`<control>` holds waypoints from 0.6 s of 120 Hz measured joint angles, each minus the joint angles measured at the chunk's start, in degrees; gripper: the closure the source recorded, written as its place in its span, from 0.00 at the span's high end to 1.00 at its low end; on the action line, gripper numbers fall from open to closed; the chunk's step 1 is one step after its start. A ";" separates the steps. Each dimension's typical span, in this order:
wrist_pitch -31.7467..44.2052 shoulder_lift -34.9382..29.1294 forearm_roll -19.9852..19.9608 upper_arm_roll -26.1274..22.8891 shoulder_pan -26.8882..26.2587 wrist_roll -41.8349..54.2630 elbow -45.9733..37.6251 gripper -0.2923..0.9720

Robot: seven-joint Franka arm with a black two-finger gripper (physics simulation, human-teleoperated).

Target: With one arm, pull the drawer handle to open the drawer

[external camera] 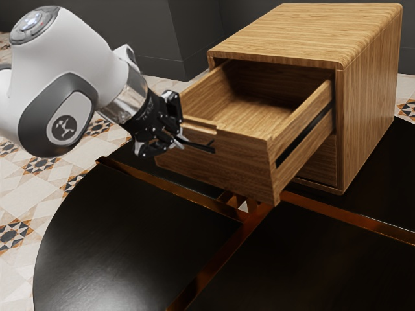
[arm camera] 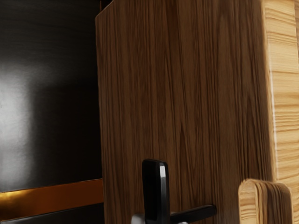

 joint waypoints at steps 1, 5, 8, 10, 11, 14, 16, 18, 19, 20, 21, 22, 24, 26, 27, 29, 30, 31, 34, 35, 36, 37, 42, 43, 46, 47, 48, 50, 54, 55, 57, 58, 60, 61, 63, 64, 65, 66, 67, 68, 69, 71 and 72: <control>-0.01 -0.09 0.00 0.00 0.00 0.00 -0.11 0.14; -0.03 -0.47 -0.04 0.00 0.01 0.00 -0.51 0.14; -0.04 -0.72 -0.06 0.00 0.02 0.00 -0.75 0.15; -0.05 -0.87 -0.08 0.00 0.02 0.00 -0.87 0.14; -0.06 -0.93 -0.09 0.00 0.02 0.00 -0.93 0.14; -0.07 -1.09 -0.11 0.00 0.03 0.00 -1.07 0.14; -0.08 -1.16 -0.12 0.00 0.03 0.01 -1.13 0.14; -0.08 -1.23 -0.13 0.00 0.03 0.01 -1.19 0.14; -0.09 -1.28 -0.14 0.00 0.03 0.01 -1.22 0.15; -0.09 -1.33 -0.14 0.00 0.04 0.01 -1.24 0.15; -0.09 -1.37 -0.14 0.00 0.04 0.01 -1.29 0.15; -0.09 -1.41 -0.15 0.00 0.04 0.01 -1.34 0.15; -0.09 -1.50 -0.15 -0.02 0.06 0.01 -1.43 0.15; -0.09 -1.57 -0.17 -0.01 0.06 0.01 -1.49 0.15; -0.10 -1.60 -0.17 -0.02 0.07 0.01 -1.51 0.14; -0.10 -1.65 -0.17 -0.04 0.09 0.01 -1.55 0.14; -0.10 -1.67 -0.17 -0.05 0.10 0.01 -1.57 0.14; -0.10 -1.69 -0.17 -0.06 0.10 0.01 -1.58 0.14; -0.10 -1.72 -0.18 -0.07 0.12 0.01 -1.61 0.14; -0.10 -1.74 -0.18 -0.08 0.12 0.01 -1.62 0.15; -0.10 -1.76 -0.18 -0.08 0.13 0.01 -1.63 0.15; -0.10 -1.78 -0.18 -0.08 0.13 0.01 -1.63 0.15; -0.09 -1.97 -0.18 -0.09 0.14 0.01 -1.72 0.14; -0.08 -2.02 -0.18 -0.09 0.14 0.01 -1.78 0.14; -0.08 -2.14 -0.18 -0.10 0.15 0.01 -1.91 0.14; -0.08 -2.18 -0.18 -0.10 0.15 0.01 -1.94 0.14; -0.08 -2.21 -0.19 -0.10 0.15 0.01 -1.97 0.14; -0.07 -2.28 -0.18 -0.10 0.15 0.02 -2.01 0.14; -0.05 -2.39 -0.18 -0.10 0.15 0.04 -2.07 0.16; -0.04 -2.41 -0.18 -0.10 0.14 0.05 -2.08 0.17; -0.01 -2.46 -0.17 -0.10 0.14 0.07 -2.10 0.20; 0.01 -2.49 -0.17 -0.10 0.14 0.09 -2.11 0.21; 0.06 -2.53 -0.18 -0.11 0.14 0.12 -2.13 0.24; 0.09 -2.55 -0.18 -0.11 0.14 0.13 -2.14 0.26; 0.14 -2.60 -0.20 -0.12 0.15 0.16 -2.16 0.29; 0.17 -2.63 -0.20 -0.12 0.15 0.18 -2.17 0.31; 0.20 -2.66 -0.21 -0.12 0.16 0.19 -2.17 0.32; 0.23 -2.70 -0.22 -0.12 0.16 0.20 -2.18 0.34; 0.27 -2.73 -0.24 -0.12 0.17 0.22 -2.20 0.35; 0.30 -2.77 -0.25 -0.12 0.17 0.23 -2.21 0.37; 0.35 -2.80 -0.26 -0.12 0.17 0.24 -2.22 0.38; 0.47 -2.86 -0.28 -0.12 0.17 0.26 -2.23 0.41; 0.55 -2.89 -0.29 -0.12 0.17 0.27 -2.24 0.43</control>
